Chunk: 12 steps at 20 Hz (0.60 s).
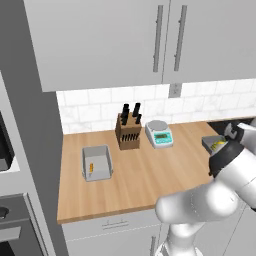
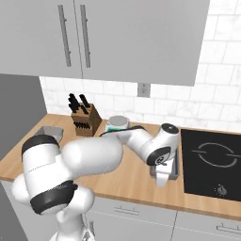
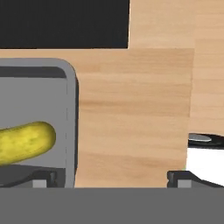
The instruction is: Take the meat container that has the shrimp and place it on the second highest rack of the freezer. Then take the vegetable container that has the lemon and cucumber and place it on the highest rack of the freezer.
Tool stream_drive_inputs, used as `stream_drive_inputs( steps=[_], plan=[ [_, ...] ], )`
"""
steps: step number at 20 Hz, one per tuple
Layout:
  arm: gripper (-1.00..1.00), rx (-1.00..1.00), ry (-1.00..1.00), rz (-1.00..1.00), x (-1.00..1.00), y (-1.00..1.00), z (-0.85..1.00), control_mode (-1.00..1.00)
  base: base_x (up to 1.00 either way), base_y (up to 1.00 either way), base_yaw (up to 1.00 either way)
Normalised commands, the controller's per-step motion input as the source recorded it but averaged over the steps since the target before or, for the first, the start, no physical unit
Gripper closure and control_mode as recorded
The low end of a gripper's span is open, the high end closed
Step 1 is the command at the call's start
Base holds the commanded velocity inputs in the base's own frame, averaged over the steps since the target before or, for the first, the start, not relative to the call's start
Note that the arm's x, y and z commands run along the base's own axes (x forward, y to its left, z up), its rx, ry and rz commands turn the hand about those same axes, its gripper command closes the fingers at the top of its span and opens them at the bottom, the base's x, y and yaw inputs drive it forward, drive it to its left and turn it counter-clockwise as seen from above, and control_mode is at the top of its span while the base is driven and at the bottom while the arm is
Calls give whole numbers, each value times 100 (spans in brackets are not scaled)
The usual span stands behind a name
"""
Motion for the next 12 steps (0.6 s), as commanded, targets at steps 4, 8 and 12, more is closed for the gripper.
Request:
stream_drive_inputs(
  steps=[4, 8, 12],
  plan=[
    [-100, 3, 0, 3, 42, -17, -1, -100, 0, 0, 0],
    [-100, 0, 0, 0, 17, -34, -20, -100, 0, 0, 0],
    [-100, 0, 0, 0, 7, -21, -29, -100, 0, 0, 0]
  ],
)
